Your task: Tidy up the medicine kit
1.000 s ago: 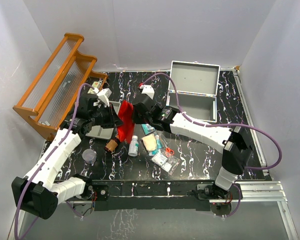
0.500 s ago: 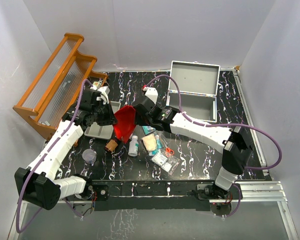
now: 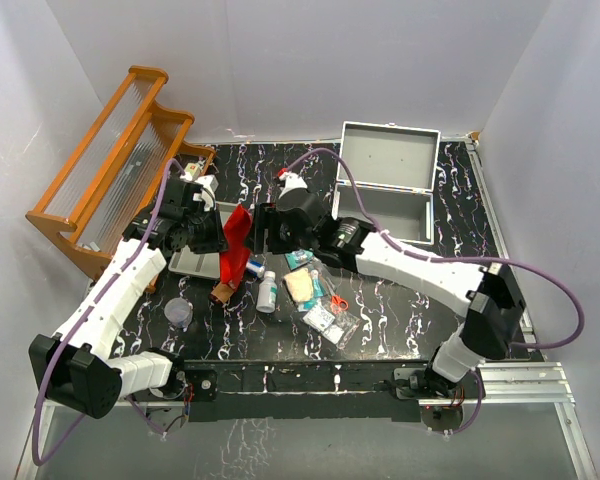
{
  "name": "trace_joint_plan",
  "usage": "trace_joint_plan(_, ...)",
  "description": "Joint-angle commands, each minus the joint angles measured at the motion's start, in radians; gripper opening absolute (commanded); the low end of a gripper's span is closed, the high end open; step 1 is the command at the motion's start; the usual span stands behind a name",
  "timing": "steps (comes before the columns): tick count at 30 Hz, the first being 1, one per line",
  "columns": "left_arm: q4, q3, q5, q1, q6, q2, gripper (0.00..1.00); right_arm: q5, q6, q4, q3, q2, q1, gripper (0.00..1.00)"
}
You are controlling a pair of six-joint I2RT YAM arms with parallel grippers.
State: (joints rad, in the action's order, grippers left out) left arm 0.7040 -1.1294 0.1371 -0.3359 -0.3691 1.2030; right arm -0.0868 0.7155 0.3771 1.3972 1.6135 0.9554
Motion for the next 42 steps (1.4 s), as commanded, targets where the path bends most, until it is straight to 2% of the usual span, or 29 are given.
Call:
trace_joint_plan(1, 0.043, -0.050, -0.048, -0.001, 0.016, -0.006, 0.00, 0.054, 0.012, -0.126, -0.090, -0.124, 0.003, 0.59)
trace_joint_plan(7, 0.067, -0.054, -0.050, 0.000, 0.017, 0.000, 0.00, -0.110, 0.091, -0.142, -0.324, -0.285, 0.003, 0.59)
trace_joint_plan(14, 0.076, -0.083, 0.019, -0.001, 0.019, 0.007, 0.00, -0.243, 0.132, 0.040, -0.446, -0.320, 0.003, 0.57)
trace_joint_plan(20, 0.091, -0.106, 0.077, -0.001, 0.018, 0.015, 0.00, -0.222, 0.132, 0.161, -0.509, -0.322, 0.004, 0.54)
trace_joint_plan(24, 0.100, -0.112, 0.105, -0.001, 0.018, 0.020, 0.00, -0.208, 0.125, 0.241, -0.530, -0.328, 0.003, 0.57)
trace_joint_plan(29, 0.103, -0.117, 0.121, -0.001, 0.023, 0.028, 0.00, -0.169, 0.055, 0.247, -0.566, -0.317, 0.004, 0.64)
trace_joint_plan(33, 0.108, -0.127, 0.147, 0.000, 0.027, 0.034, 0.00, -0.118, -0.020, 0.236, -0.568, -0.267, 0.003, 0.64)
trace_joint_plan(42, 0.109, -0.131, 0.157, -0.003, 0.023, 0.028, 0.00, -0.091, -0.062, 0.262, -0.530, -0.169, 0.008, 0.56)
